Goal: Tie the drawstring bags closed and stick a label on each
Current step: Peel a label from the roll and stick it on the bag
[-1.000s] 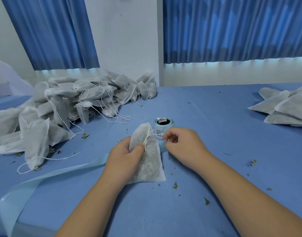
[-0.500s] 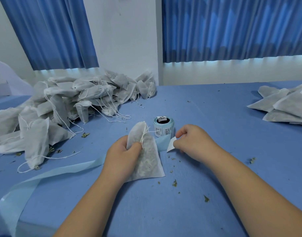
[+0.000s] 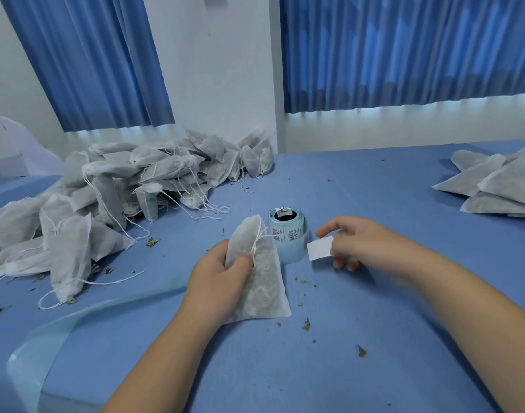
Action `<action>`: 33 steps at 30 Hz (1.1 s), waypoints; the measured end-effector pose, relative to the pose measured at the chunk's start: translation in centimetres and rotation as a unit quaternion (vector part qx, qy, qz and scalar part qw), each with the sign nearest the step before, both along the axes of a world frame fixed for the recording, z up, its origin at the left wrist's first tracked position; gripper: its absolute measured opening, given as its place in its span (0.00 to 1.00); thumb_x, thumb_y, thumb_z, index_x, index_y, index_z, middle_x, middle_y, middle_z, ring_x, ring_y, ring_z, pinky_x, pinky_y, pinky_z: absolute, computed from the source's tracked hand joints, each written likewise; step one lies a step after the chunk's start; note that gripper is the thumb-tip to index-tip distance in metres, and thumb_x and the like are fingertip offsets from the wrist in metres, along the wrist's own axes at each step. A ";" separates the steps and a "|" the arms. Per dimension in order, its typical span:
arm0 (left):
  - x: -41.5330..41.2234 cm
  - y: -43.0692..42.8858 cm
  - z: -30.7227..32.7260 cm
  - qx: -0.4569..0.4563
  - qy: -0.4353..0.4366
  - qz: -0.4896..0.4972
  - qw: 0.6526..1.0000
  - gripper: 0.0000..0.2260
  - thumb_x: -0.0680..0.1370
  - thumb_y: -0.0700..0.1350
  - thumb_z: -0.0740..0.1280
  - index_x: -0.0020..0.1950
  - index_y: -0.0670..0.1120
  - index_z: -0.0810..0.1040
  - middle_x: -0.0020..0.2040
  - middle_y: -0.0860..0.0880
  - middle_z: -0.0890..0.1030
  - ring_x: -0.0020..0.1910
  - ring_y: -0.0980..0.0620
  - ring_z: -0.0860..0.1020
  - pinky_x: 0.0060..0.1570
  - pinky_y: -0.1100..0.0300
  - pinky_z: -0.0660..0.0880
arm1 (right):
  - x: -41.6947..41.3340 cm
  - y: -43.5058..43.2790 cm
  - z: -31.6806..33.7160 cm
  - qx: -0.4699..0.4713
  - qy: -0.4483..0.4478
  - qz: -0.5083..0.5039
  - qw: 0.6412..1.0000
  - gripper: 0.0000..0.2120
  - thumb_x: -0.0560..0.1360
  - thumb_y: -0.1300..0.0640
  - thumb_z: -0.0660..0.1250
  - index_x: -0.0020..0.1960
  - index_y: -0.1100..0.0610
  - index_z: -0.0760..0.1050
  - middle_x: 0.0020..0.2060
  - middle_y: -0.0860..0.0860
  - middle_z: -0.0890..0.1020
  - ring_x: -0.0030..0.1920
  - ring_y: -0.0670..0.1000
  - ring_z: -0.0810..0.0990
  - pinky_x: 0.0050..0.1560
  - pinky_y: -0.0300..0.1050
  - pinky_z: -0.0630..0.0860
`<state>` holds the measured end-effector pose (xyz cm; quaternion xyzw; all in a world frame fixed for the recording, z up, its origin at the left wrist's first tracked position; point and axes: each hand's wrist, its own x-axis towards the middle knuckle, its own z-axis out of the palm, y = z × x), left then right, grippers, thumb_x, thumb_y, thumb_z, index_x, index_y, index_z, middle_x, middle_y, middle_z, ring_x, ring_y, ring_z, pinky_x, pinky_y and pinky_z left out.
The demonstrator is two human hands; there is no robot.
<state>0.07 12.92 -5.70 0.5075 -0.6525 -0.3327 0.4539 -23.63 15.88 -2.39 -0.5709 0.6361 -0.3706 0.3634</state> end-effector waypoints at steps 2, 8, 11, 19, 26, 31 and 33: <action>-0.1 0.7 0.4 -0.016 0.013 -0.042 0.999 0.06 0.77 0.44 0.66 0.41 0.49 0.80 0.34 0.57 0.79 0.32 0.61 0.75 0.31 0.72 0.70 | -0.9 0.5 0.1 -0.003 -0.040 0.037 0.998 0.14 0.74 0.67 0.62 0.52 0.52 0.78 0.30 0.47 0.80 0.34 0.50 0.79 0.36 0.44 0.73; -2.0 1.9 1.7 -0.012 0.009 -0.125 0.992 0.09 0.78 0.43 0.67 0.38 0.52 0.79 0.36 0.53 0.79 0.36 0.59 0.77 0.36 0.70 0.72 | -1.8 2.3 1.4 -0.075 -0.224 0.057 0.970 0.12 0.69 0.66 0.65 0.52 0.59 0.77 0.31 0.54 0.78 0.30 0.52 0.77 0.33 0.42 0.72; -4.3 1.2 2.7 0.031 0.026 -0.126 0.991 0.04 0.77 0.46 0.67 0.43 0.49 0.79 0.37 0.51 0.80 0.36 0.56 0.78 0.39 0.62 0.74 | -2.0 3.2 2.7 -0.142 -0.341 0.089 0.925 0.12 0.67 0.63 0.62 0.50 0.60 0.75 0.31 0.55 0.77 0.30 0.54 0.77 0.30 0.42 0.72; -10.1 0.5 2.3 0.095 0.048 -0.185 0.977 0.16 0.74 0.55 0.69 0.49 0.42 0.80 0.39 0.48 0.80 0.39 0.52 0.78 0.42 0.55 0.73 | -2.2 4.4 3.4 -0.169 -0.302 0.122 0.930 0.06 0.70 0.64 0.62 0.45 0.61 0.76 0.35 0.59 0.82 0.42 0.62 0.83 0.35 0.44 0.78; -9.6 0.7 1.3 0.141 0.108 -0.239 0.955 0.11 0.71 0.48 0.70 0.51 0.45 0.83 0.50 0.40 0.84 0.46 0.46 0.83 0.49 0.50 0.77 | -1.4 3.4 2.2 -0.198 -0.162 0.000 0.967 0.10 0.75 0.72 0.62 0.43 0.60 0.78 0.41 0.63 0.84 0.37 0.50 0.84 0.38 0.40 0.80; -9.5 0.5 1.2 0.164 0.140 -0.266 0.939 0.11 0.68 0.45 0.69 0.49 0.46 0.83 0.48 0.39 0.85 0.43 0.47 0.82 0.45 0.54 0.78 | -1.2 3.2 1.5 -0.254 -0.096 -0.051 0.961 0.13 0.75 0.72 0.62 0.43 0.55 0.78 0.38 0.53 0.85 0.38 0.46 0.85 0.39 0.41 0.78; -9.4 0.4 1.2 0.179 0.155 -0.270 0.933 0.09 0.68 0.45 0.69 0.46 0.48 0.84 0.44 0.43 0.85 0.41 0.49 0.83 0.40 0.58 0.78 | -1.4 3.4 1.3 -0.297 -0.014 -0.071 0.952 0.13 0.74 0.70 0.64 0.43 0.53 0.78 0.38 0.50 0.84 0.40 0.46 0.84 0.42 0.41 0.78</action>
